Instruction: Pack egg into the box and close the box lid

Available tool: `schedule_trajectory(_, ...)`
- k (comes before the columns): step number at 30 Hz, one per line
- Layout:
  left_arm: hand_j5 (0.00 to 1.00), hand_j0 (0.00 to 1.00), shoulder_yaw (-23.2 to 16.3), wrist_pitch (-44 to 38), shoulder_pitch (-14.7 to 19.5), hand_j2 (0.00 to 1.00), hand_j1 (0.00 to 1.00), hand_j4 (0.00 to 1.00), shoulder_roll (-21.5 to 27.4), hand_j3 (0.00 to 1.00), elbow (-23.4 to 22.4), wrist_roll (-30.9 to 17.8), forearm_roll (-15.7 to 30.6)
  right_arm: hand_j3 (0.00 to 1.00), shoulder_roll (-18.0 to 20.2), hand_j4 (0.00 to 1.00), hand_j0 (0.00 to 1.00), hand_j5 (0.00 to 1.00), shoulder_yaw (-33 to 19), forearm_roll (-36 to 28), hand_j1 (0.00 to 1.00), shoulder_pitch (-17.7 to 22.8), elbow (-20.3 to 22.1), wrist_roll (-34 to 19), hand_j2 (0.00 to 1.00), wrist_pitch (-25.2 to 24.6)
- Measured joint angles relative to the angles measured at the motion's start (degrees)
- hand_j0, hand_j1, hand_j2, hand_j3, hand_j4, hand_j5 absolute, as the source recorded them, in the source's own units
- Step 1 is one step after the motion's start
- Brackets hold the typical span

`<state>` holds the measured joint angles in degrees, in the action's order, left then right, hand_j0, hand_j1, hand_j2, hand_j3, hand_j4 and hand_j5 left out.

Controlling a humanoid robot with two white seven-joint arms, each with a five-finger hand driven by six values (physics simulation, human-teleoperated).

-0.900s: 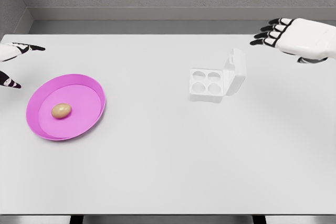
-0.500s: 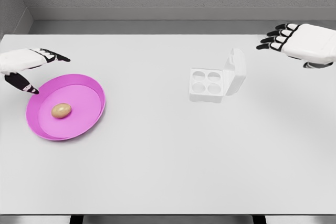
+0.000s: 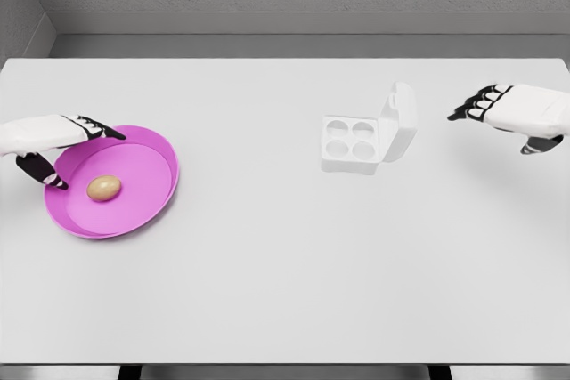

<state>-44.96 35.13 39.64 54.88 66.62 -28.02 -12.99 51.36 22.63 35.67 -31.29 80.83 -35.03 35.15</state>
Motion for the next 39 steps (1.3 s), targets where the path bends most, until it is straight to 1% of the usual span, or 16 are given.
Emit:
schedule_trajectory(5,1.00,1.00,-1.94,-0.01,-0.09,1.00,1.00,1.00,0.03,1.00,2.39,0.04,0.08,1.00,-0.46,1.00,1.00,1.00,0.47,-0.06,1.00,-0.35,-1.91,0.00,1.00,-0.01)
schedule_trajectory(15,1.00,1.00,-3.32,-0.01,-0.09,1.00,1.00,1.00,0.09,1.00,3.31,0.05,0.10,1.00,-0.50,1.00,1.00,1.00,0.35,-0.43,1.00,-0.88,-2.80,0.01,1.00,-0.02)
schedule_trajectory(19,0.95,0.95,-3.66,-0.01,-0.18,0.95,0.95,0.95,0.08,0.95,3.33,0.05,0.03,1.00,-0.53,1.00,1.00,1.00,0.44,-1.70,1.00,-0.97,-3.47,0.00,1.00,-0.01)
schedule_trajectory(20,0.93,0.93,-3.77,-0.01,-0.18,0.93,0.93,0.93,0.06,0.93,3.33,0.05,0.02,1.00,-0.51,1.00,1.00,1.00,0.48,-1.91,1.00,-0.97,-3.55,0.00,1.00,-0.01)
schedule_trajectory(22,0.90,0.90,-3.91,-0.01,-0.18,0.90,0.90,0.90,0.03,0.90,3.33,0.05,-0.03,1.00,-0.37,1.00,1.00,1.00,0.41,-2.15,1.00,-1.58,-3.68,0.00,1.00,-0.02)
schedule_trajectory(24,0.89,0.89,-3.98,-0.01,-0.17,0.89,0.89,0.89,0.02,0.89,3.33,0.06,-0.06,1.00,-0.28,1.00,1.00,1.00,0.41,-2.27,1.00,-1.58,-3.75,0.00,1.00,-0.01)
schedule_trajectory(31,0.89,0.89,-4.72,-0.01,-0.53,0.89,0.89,0.89,0.20,0.89,4.96,-0.01,-0.19,1.00,-0.01,1.00,1.00,1.00,0.46,-2.39,1.00,-1.67,-3.72,0.00,1.00,-0.01)
schedule_trajectory(39,0.89,0.89,-4.90,-0.01,-0.53,0.89,0.89,0.89,0.32,0.89,5.41,-0.03,-0.25,1.00,0.07,1.00,1.00,1.00,0.61,-2.40,1.00,-1.23,-3.71,0.00,1.00,-0.01)
